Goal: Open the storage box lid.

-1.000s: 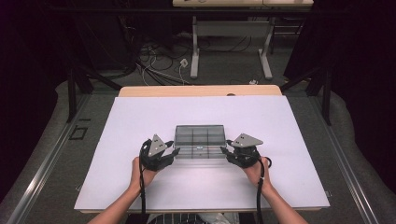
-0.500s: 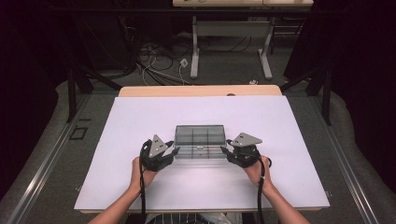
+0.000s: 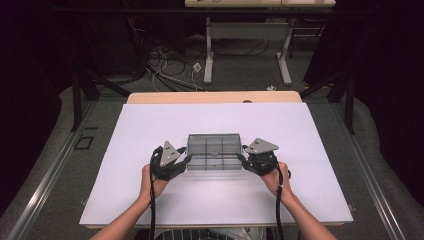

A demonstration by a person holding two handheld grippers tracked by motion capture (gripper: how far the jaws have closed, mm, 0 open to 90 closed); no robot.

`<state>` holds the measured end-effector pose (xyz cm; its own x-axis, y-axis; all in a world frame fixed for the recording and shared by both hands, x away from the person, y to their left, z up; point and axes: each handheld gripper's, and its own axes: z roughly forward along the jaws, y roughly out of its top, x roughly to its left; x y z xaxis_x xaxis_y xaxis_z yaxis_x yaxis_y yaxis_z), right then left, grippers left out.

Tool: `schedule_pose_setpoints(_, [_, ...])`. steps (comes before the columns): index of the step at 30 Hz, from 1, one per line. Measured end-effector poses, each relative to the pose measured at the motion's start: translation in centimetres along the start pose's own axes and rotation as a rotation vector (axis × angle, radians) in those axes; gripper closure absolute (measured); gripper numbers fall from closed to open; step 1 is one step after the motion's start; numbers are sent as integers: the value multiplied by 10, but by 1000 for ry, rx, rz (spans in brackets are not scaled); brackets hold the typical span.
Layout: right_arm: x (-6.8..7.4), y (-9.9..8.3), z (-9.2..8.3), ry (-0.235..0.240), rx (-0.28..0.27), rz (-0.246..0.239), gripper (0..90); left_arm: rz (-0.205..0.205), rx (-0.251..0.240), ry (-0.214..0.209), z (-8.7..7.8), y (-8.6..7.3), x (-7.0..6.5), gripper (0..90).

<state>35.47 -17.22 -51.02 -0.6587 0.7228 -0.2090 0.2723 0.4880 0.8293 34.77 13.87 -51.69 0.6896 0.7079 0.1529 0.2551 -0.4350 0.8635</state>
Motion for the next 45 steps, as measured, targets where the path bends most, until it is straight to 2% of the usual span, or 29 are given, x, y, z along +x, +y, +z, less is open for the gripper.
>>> schedule_pose_setpoints(4, [-4, 8, -1, 0, -12, 0, 633, 8, -16, 2, 0, 6, 4, 632])
schedule_pose_setpoints(6, [-6, 11, 0, -4, -18, -2, 634, -2, -26, -1, 1, 9, 7, 633])
schedule_pose_setpoints(10, [-12, 18, 3, 0, -31, 13, 630, 3, -35, -5, 3, 16, 13, 628])
schedule_pose_setpoints(13, [-16, 22, 5, 3, -42, 23, 628, -17, -44, -6, 6, 20, 17, 629])
schedule_pose_setpoints(16, [-20, 25, 7, 5, -48, 28, 633, -12, -49, -4, 8, 24, 20, 633])
schedule_pose_setpoints(21, [-28, 28, 14, -7, -56, 72, 681, -19, -58, 9, 10, 30, 26, 665])
schedule_pose_setpoints(27, [-37, 29, 20, -10, -68, 125, 719, -53, -81, -1, 13, 34, 35, 692])
schedule_pose_setpoints(30, [-38, 31, 23, -36, -81, 134, 737, -43, -83, 2, 15, 36, 40, 697])
schedule_pose_setpoints(32, [-39, 32, 24, -46, -80, 145, 745, -55, -82, -5, 17, 37, 43, 699])
schedule_pose_setpoints(35, [-43, 33, 26, -44, -86, 158, 758, -72, -87, 2, 20, 38, 46, 704])
schedule_pose_setpoints(42, [-47, 32, 33, -49, -91, 194, 769, -80, -73, 16, 30, 36, 50, 719])
schedule_pose_setpoints(45, [-49, 32, 37, -53, -88, 207, 770, -104, -64, 22, 35, 33, 51, 719])
